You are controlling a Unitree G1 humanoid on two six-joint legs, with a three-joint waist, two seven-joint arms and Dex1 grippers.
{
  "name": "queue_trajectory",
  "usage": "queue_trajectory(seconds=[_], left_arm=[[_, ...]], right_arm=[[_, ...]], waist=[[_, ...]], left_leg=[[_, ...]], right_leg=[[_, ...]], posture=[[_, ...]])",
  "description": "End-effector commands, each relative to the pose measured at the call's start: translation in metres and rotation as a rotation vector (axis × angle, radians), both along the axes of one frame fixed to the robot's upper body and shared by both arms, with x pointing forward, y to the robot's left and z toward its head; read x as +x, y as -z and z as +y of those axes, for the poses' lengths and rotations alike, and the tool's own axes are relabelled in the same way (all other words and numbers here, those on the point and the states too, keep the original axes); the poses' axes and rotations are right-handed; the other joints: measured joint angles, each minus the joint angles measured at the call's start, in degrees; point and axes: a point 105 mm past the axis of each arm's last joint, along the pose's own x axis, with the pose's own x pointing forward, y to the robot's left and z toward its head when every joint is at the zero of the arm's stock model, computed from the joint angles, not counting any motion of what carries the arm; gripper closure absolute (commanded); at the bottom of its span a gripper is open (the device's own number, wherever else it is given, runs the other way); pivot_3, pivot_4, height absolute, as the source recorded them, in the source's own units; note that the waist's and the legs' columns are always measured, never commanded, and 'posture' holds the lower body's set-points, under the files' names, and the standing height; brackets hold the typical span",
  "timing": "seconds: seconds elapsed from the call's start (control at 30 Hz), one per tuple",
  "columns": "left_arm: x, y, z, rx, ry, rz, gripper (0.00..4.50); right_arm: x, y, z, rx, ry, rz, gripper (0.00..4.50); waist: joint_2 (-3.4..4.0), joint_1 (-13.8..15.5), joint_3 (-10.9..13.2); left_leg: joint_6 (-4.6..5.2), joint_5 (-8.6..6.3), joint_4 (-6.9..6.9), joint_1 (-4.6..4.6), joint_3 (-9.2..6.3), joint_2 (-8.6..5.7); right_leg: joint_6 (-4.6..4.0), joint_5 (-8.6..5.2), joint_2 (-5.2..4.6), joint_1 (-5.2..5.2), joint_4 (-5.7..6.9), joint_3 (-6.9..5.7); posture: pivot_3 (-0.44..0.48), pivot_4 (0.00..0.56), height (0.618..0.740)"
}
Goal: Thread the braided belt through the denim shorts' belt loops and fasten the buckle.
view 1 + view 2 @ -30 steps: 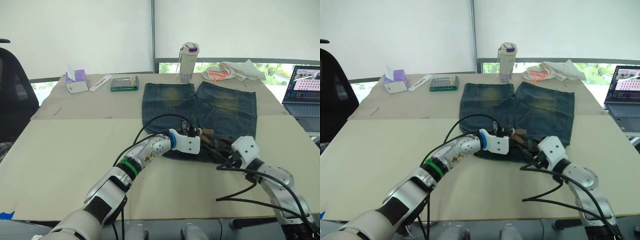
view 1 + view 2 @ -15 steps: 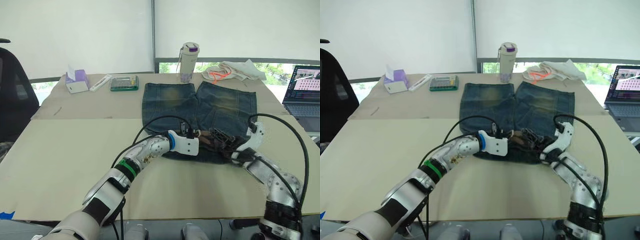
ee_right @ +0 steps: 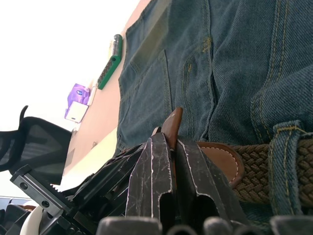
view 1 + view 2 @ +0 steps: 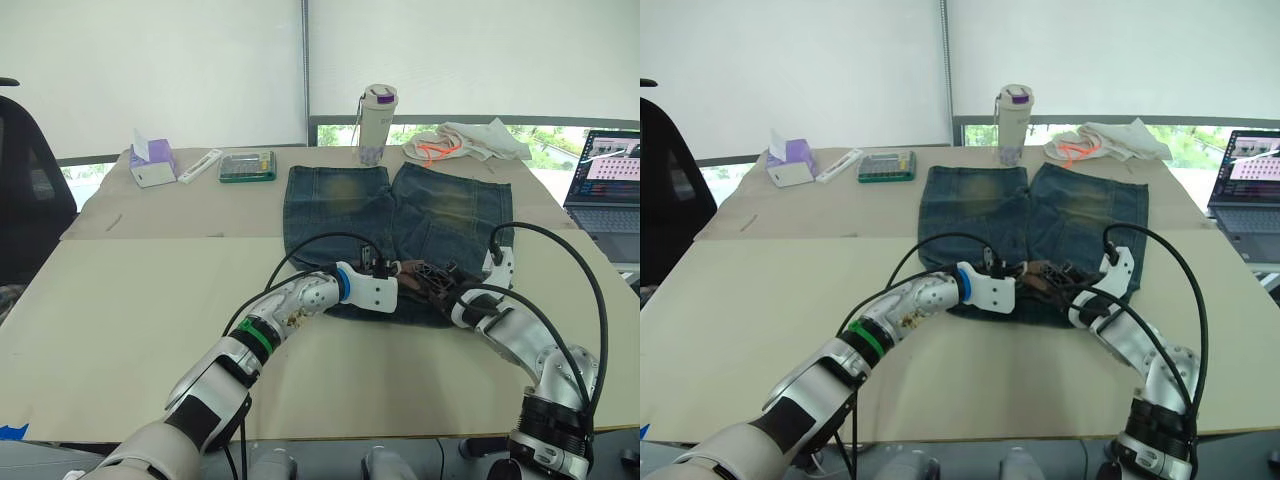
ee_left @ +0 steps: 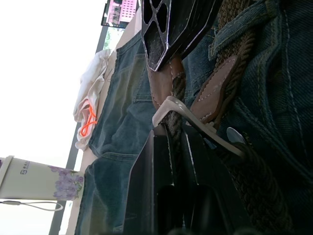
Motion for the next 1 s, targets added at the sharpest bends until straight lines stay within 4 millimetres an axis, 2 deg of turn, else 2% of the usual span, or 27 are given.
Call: queue_trajectory(seconds=[0.03,0.1,0.23,0.4,0.5,0.67,0.77,0.9,1.0], left_arm=[[-0.011,0.002,-0.006,0.011,0.072,0.052,3.72],[-0.013,-0.005,-0.007,-0.006,0.091,-0.005,3.10],[-0.021,-0.026,-0.005,-0.208,0.126,0.014,1.81],[-0.043,-0.038,0.019,-0.357,0.241,0.101,0.08],[-0.042,-0.049,0.038,-0.521,0.226,0.255,0.03],[-0.026,-0.069,0.072,-0.758,0.135,0.429,0.03],[-0.017,-0.066,0.093,-0.827,0.073,0.527,0.03],[-0.011,-0.040,0.117,-0.847,-0.006,0.697,1.27],[-0.010,-0.029,0.127,-0.821,-0.042,0.726,2.24]], right_arm=[[0.000,-0.013,0.000,0.022,0.015,-0.048,4.50],[0.000,-0.011,0.000,0.018,0.019,-0.040,4.50],[0.000,-0.006,-0.002,0.009,0.031,-0.023,4.50],[0.000,-0.002,-0.002,0.001,0.042,-0.011,4.50],[0.000,-0.001,-0.003,0.000,0.044,-0.007,4.50],[-0.001,-0.001,-0.003,-0.002,0.048,-0.005,4.50],[0.000,-0.002,-0.005,-0.002,0.057,-0.007,4.50],[0.000,-0.003,-0.009,-0.007,0.069,-0.009,4.50],[-0.001,-0.004,-0.011,-0.010,0.075,-0.011,4.50]], waist=[[0.01,0.0,0.0],[0.01,0.0,0.0],[0.01,0.0,0.0],[0.03,-0.1,0.0],[0.06,-0.2,0.0],[0.07,-0.4,0.0],[0.09,-0.5,0.0],[0.10,-0.6,0.0],[0.10,-0.5,0.0]], left_leg=[[0.00,0.00,0.00,0.00,0.01,0.01],[0.00,0.00,0.00,0.00,0.01,0.01],[0.00,0.00,0.00,0.00,-0.02,0.02],[0.01,0.00,0.00,0.00,-0.06,0.05],[0.01,-0.01,0.00,0.02,-0.12,0.08],[0.02,-0.01,0.00,0.04,-0.17,0.09],[0.02,-0.01,0.00,0.05,-0.17,0.08],[0.02,-0.01,0.00,0.09,-0.16,0.08],[0.03,-0.02,0.00,0.09,-0.15,0.08]], right_leg=[[0.00,0.00,0.00,0.00,0.00,0.00],[0.00,0.00,0.00,0.00,-0.01,0.00],[0.00,0.00,0.00,0.00,-0.03,0.00],[-0.01,0.00,-0.01,-0.01,-0.03,0.01],[-0.01,0.00,0.00,-0.01,-0.03,0.02],[-0.01,0.00,0.03,-0.02,-0.09,0.02],[-0.01,0.00,0.04,-0.02,-0.08,0.02],[-0.01,0.00,0.06,-0.01,-0.09,0.02],[-0.02,-0.01,0.06,-0.01,-0.10,0.02]], posture=[[0.000,0.150,0.740],[0.000,0.150,0.740],[0.000,0.150,0.740],[0.000,0.150,0.740],[0.000,0.150,0.740],[0.000,0.150,0.740],[0.000,0.150,0.740],[0.000,0.150,0.740],[0.000,0.150,0.740]])
